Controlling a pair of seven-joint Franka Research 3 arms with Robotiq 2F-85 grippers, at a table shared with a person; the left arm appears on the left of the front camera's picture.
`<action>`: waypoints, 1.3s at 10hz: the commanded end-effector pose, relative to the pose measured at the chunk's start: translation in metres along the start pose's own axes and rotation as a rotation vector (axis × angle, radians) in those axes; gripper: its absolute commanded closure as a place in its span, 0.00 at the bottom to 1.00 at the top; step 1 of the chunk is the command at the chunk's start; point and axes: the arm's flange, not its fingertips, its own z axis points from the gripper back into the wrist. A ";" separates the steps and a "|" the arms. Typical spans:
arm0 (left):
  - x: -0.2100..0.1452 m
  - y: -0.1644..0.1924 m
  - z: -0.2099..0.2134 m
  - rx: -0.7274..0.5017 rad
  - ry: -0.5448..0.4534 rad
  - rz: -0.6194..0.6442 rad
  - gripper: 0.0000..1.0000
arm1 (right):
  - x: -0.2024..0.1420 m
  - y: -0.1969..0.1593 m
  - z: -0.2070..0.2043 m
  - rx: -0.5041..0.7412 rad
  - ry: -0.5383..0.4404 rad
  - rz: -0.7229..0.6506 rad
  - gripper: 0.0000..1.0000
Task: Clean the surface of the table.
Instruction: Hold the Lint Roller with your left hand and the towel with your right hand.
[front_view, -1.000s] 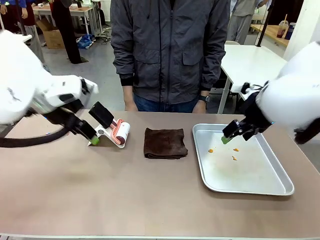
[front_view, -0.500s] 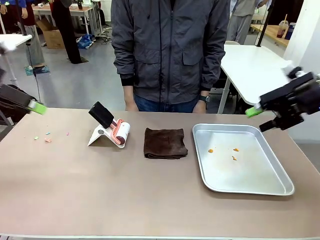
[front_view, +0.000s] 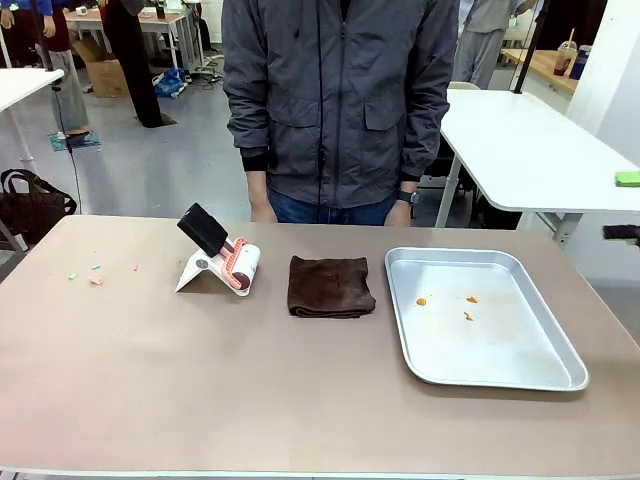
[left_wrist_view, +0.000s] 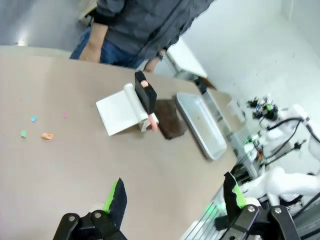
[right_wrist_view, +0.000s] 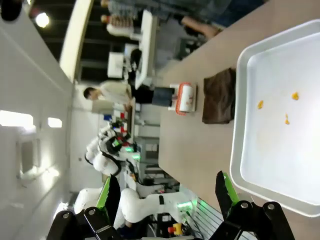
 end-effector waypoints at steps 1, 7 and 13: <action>0.002 0.013 -0.004 -0.066 -0.118 0.053 0.00 | -0.013 -0.028 0.001 0.033 -0.035 0.008 0.00; -0.003 0.014 0.006 -0.050 -0.125 0.087 0.00 | -0.001 -0.043 0.025 0.001 -0.058 -0.008 0.00; 0.009 0.006 0.000 -0.075 -0.050 0.080 0.00 | -0.006 -0.025 -0.002 -0.140 -0.053 0.093 0.00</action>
